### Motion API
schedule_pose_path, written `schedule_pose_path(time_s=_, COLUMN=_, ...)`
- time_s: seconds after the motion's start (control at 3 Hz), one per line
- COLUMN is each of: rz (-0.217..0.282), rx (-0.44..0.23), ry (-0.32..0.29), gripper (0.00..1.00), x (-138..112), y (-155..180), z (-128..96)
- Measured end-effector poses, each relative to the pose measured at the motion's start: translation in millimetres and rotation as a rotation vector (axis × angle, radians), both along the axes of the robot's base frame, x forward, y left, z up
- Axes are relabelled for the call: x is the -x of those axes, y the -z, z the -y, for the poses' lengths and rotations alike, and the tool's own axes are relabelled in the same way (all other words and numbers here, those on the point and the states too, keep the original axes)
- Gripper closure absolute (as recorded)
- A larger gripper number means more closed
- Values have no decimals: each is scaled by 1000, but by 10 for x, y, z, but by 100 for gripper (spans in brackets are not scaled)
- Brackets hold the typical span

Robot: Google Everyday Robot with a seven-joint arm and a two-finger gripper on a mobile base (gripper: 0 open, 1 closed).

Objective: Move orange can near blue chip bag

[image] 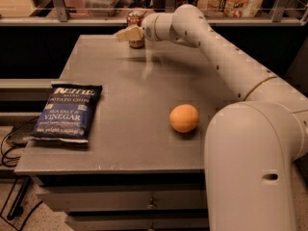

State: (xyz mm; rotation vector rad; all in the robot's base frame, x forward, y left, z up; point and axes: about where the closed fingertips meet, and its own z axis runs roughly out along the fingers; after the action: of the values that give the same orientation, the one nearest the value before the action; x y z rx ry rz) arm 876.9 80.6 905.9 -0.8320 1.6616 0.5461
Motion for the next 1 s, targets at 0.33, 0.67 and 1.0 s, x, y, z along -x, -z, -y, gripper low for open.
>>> schedule_pose_path(time_s=0.33, rz=-6, rx=-16, ry=2, gripper=2, x=-89, y=35, z=-63)
schedule_pose_path(time_s=0.67, rz=-24, rx=-47, ry=16, gripper=24, x=-220, y=91, z=-114)
schedule_pose_path(time_s=1.0, rz=-36, rx=-66, ry=25, gripper=55, x=-310, y=128, z=-148)
